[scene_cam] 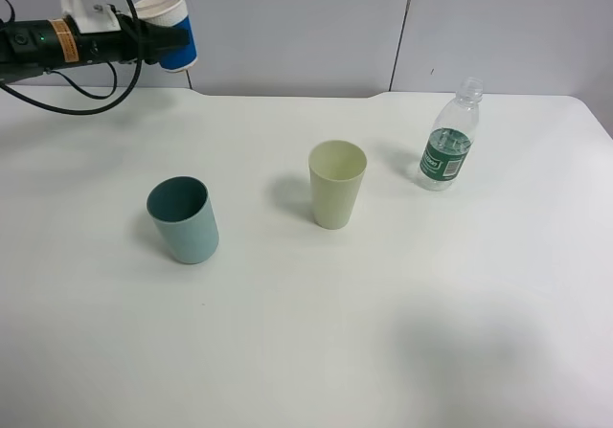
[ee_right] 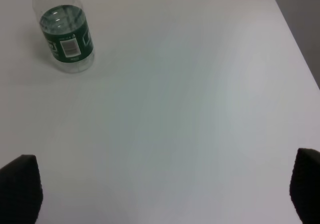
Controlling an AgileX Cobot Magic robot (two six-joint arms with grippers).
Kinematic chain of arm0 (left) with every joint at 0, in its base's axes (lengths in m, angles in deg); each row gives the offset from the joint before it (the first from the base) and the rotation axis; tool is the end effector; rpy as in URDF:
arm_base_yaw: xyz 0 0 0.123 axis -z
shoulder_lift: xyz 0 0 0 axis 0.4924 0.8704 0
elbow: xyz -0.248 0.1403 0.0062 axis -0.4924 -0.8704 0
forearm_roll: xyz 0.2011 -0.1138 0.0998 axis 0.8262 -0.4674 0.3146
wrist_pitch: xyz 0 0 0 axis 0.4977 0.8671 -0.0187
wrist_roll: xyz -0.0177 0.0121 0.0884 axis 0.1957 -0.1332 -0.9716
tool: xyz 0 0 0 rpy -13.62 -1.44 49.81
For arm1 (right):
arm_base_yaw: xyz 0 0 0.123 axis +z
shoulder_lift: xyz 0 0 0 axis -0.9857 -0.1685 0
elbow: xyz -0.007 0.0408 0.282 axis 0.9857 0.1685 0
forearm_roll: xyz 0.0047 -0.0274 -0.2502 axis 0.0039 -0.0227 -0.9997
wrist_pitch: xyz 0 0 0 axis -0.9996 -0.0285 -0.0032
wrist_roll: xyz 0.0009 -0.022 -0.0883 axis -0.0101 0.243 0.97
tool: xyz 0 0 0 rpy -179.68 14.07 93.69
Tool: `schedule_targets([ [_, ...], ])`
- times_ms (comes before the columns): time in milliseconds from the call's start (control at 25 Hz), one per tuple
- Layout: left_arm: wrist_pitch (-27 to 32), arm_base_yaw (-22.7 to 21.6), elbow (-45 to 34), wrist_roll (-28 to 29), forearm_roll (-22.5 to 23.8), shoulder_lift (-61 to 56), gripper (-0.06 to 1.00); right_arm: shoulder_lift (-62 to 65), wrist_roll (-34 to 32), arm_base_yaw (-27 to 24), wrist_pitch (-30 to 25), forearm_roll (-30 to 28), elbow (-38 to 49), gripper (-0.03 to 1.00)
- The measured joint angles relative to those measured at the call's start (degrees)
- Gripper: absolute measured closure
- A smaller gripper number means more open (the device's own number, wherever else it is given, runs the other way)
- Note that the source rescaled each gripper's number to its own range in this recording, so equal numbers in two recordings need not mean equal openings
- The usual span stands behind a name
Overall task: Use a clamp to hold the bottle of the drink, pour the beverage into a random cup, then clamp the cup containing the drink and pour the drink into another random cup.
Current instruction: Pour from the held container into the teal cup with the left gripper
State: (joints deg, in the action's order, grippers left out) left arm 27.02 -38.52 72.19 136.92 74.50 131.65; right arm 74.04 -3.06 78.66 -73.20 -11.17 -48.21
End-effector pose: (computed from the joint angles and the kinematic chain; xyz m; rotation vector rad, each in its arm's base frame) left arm 0.4541 -0.0029 0.1687 0.5554 1.7026 -0.7280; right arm -0.0048 -0.0042 0.2766 0.0496 2.0386 -0.0715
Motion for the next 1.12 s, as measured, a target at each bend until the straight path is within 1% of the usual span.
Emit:
schedule_targets([
  [80, 2.68, -1.62, -3.81, -0.68, -1.31, -2.52, 0.94, 0.0, 0.0, 0.0, 0.0, 0.0, 0.0, -0.03],
  [160, 4.4, -3.26, -8.24, -2.54, -2.63, -5.39, 0.94, 0.0, 0.0, 0.0, 0.0, 0.0, 0.0, -0.03],
  [320, 4.88, -6.16, -17.43, -8.33, -8.5, -11.15, 0.94, 0.0, 0.0, 0.0, 0.0, 0.0, 0.0, -0.03],
  [600, 5.01, -9.75, -33.2, -18.03, -18.19, -21.03, 0.94, 0.0, 0.0, 0.0, 0.0, 0.0, 0.0, -0.03],
  [720, 5.71, -10.22, -39.6, -23.17, -23.68, -24.69, 0.94, 0.0, 0.0, 0.0, 0.0, 0.0, 0.0, -0.03],
  [800, 6.29, -10.22, -43.45, -27.59, -27.08, -26.93, 0.94, 0.0, 0.0, 0.0, 0.0, 0.0, 0.0, -0.03],
  [920, 6.59, -10.22, -49.07, -33.22, -30.11, -30.4, 0.94, 0.0, 0.0, 0.0, 0.0, 0.0, 0.0, -0.03],
  [1000, 6.59, -10.16, -51.65, -35.36, -31.73, -32.78, 0.94, 0.0, 0.0, 0.0, 0.0, 0.0, 0.0, -0.03],
  [1120, 6.59, -10.16, -54.83, -36.24, -33.26, -35.63, 0.94, 0.0, 0.0, 0.0, 0.0, 0.0, 0.0, -0.03],
])
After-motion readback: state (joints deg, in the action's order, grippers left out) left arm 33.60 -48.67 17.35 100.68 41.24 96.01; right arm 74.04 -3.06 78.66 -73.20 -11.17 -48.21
